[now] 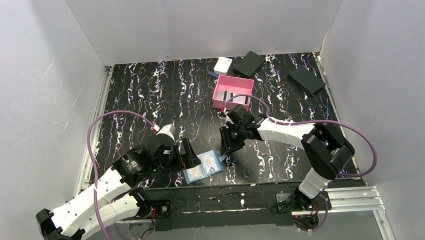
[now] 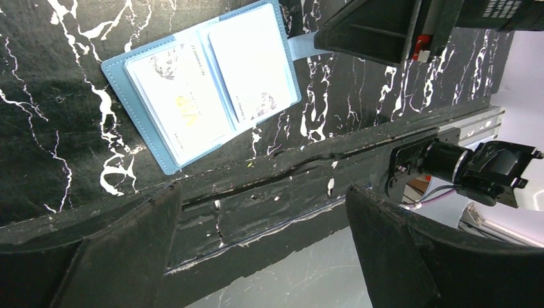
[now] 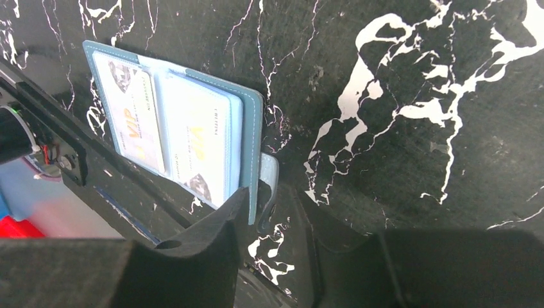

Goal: Put the credit cards into the card holder
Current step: Close the card holder at the center of the board.

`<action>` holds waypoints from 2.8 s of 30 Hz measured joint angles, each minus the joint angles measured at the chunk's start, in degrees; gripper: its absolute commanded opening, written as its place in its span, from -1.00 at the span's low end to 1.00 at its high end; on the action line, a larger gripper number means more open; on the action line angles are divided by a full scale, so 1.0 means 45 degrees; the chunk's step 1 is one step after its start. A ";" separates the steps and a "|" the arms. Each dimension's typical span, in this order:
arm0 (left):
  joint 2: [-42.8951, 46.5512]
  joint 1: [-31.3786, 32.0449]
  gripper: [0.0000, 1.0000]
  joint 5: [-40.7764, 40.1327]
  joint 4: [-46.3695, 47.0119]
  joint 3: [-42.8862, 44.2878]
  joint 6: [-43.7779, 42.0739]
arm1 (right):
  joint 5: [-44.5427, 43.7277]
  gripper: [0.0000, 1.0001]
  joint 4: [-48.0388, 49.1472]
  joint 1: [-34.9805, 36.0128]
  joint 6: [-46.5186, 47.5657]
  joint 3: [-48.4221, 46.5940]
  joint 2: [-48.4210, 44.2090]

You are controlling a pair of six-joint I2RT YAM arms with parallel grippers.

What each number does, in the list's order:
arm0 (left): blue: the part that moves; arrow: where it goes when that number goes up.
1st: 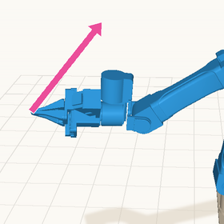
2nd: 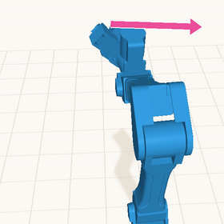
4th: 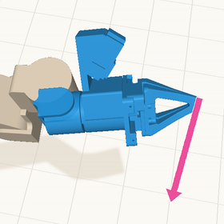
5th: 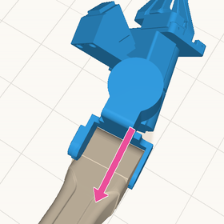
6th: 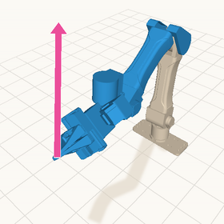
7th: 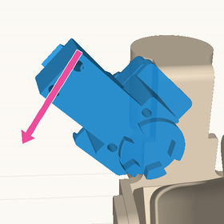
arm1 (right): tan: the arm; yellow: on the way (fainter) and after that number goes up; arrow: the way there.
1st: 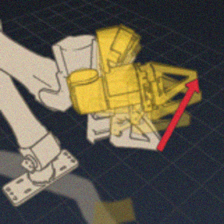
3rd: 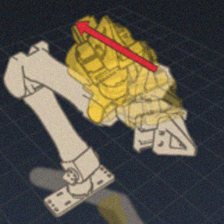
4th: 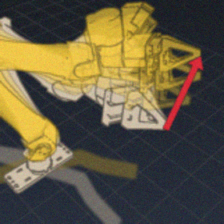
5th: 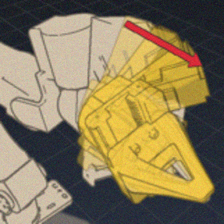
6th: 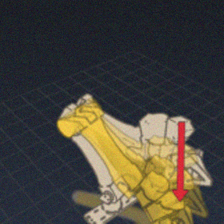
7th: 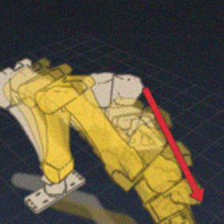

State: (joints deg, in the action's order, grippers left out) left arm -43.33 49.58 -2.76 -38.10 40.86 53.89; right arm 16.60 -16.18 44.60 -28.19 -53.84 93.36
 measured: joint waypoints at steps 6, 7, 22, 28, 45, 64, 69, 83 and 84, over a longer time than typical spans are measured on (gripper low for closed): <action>0.0244 -0.0005 0.97 0.0048 0.0192 0.0000 0.0067 | -0.0067 -0.97 0.0144 0.0010 0.0015 0.0067 0.0029; 0.0353 0.0000 0.97 0.0048 0.0202 0.0000 0.0077 | -0.0106 -0.97 0.0140 0.0010 0.0030 0.0067 0.0024; 0.1954 -0.0005 0.93 -0.0046 0.0718 -0.0750 0.0972 | -0.1512 -0.97 -0.3450 0.0014 0.1437 -0.3709 -0.0253; 0.0681 -0.0005 0.25 0.1130 0.3911 -0.3379 0.2222 | -0.1992 -0.96 -0.4529 0.0208 0.1841 -0.4772 -0.0216; 0.1046 -0.0081 0.05 0.0157 0.3086 -0.3405 0.2268 | -0.1008 -0.81 -0.2193 0.2425 -0.0321 -0.4595 0.1034; 0.3240 -0.0087 0.10 -0.0918 0.0450 -0.3118 0.2316 | 0.0158 -0.25 0.3219 0.2618 -0.3292 -0.2425 0.3155; 0.3249 -0.0087 0.13 -0.0923 0.0388 -0.3095 0.2316 | 0.0211 0.25 0.1807 0.2618 -0.2148 -0.3084 0.3146; 0.3643 -0.0087 0.21 -0.0983 -0.0300 -0.2667 0.2293 | -0.1484 0.71 -0.1153 0.3022 0.2171 -0.2875 -0.1275; 0.3643 -0.0087 0.21 -0.0990 -0.0344 -0.2633 0.2299 | -0.1993 0.67 -0.1047 0.3215 0.2469 -0.2649 -0.1269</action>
State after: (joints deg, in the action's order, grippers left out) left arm -26.94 49.19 -7.22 -39.65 29.01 64.24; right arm 7.63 -20.89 59.07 -17.08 -65.76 87.65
